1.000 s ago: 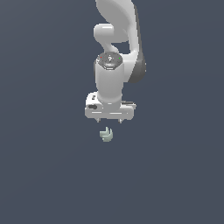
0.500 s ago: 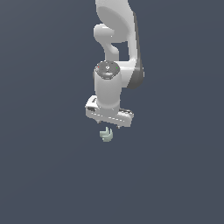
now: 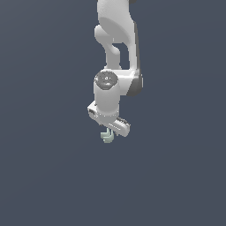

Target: Pick up the object and move it to a goal position.

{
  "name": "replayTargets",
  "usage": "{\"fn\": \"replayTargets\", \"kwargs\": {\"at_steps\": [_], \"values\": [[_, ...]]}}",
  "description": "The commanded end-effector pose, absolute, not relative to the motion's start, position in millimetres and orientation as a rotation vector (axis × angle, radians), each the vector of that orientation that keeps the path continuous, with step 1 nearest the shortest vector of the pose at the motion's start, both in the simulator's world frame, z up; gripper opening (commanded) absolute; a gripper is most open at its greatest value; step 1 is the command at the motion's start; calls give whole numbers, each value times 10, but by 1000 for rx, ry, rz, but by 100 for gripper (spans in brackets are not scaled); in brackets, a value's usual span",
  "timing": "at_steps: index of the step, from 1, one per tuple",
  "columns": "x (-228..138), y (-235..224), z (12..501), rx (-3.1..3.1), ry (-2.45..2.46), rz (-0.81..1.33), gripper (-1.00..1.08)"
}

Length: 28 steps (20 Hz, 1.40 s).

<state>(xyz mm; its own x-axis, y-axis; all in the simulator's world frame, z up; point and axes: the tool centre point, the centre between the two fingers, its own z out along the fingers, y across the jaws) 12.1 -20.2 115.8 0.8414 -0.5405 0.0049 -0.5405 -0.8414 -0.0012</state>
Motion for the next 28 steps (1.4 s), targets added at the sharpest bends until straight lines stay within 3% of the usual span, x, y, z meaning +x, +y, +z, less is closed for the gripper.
{"fn": "replayTargets", "kwargs": {"at_steps": [1,20,28], "values": [[124,-215,1094,2984,-983,6,100],[124,-254,892,2891,-1228,0,100],[112,-256,527,2889,-1234,0,100]]}}
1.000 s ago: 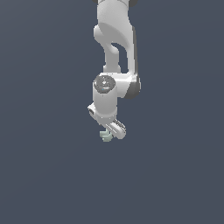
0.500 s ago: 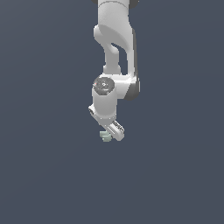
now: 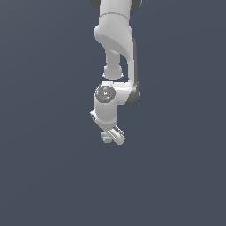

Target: Pick up the object and move it to a goal position.

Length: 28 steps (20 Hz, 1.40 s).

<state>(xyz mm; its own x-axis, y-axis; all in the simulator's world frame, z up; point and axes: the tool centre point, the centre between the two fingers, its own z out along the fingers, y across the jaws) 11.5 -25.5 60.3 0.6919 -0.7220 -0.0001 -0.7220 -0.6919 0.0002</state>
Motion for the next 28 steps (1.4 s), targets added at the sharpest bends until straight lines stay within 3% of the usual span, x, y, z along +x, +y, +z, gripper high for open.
{"fn": "replayTargets", "kwargs": {"at_steps": [1,6,7,28], "values": [[112,-254,491,2889,-1234,0,100],[124,-254,423,2889,-1235,0,100],[124,-254,423,2889,-1235,0,-100],[-23,-368,653,2890,-1235,0,-100]]}}
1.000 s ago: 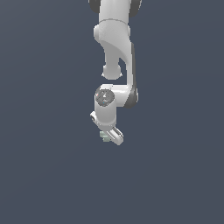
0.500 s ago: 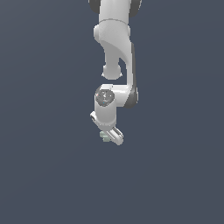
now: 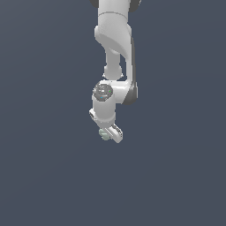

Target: Pick up the object and move it to a goal position.

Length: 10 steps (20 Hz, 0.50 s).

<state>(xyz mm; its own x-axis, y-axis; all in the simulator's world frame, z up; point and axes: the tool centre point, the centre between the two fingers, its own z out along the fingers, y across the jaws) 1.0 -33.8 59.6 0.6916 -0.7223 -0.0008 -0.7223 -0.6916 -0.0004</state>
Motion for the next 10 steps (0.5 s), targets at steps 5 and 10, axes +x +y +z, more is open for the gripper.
{"fn": "replayTargets", "kwargs": {"at_steps": [5,10], "values": [[-191,-506,906,-2887,1234,0,-100],[-421,-697,1258,-2886,1234,1,-100]]}}
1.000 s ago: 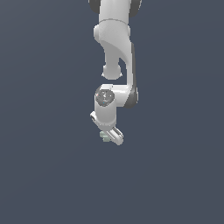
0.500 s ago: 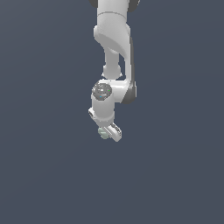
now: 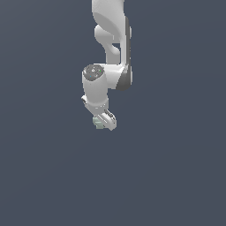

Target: Pick up the object and move it to a goal position.

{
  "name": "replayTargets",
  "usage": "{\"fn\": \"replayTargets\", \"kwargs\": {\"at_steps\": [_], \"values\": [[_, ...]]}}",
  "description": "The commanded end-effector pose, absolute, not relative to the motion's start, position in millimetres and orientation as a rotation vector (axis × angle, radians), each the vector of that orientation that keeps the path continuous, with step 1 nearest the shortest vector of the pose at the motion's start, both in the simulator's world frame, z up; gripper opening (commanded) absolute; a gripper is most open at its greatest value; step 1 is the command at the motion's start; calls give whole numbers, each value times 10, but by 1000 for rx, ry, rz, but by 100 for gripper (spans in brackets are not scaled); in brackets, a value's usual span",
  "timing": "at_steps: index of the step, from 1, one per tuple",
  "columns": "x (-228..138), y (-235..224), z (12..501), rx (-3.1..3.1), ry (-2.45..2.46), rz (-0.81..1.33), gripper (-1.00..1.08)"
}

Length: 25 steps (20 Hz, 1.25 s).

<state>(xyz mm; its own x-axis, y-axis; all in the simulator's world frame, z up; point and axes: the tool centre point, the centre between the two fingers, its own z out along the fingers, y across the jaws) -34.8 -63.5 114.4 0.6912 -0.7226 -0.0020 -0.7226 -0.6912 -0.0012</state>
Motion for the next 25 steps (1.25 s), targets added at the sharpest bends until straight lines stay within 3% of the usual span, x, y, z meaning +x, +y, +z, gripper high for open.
{"fn": "replayTargets", "kwargs": {"at_steps": [1,14,25], "values": [[-470,-739,1335,-2886,1234,1,-100],[-1025,-1232,2241,-2886,1235,1,-100],[-1181,-1391,2534,-2888,1236,0,-100]]}}
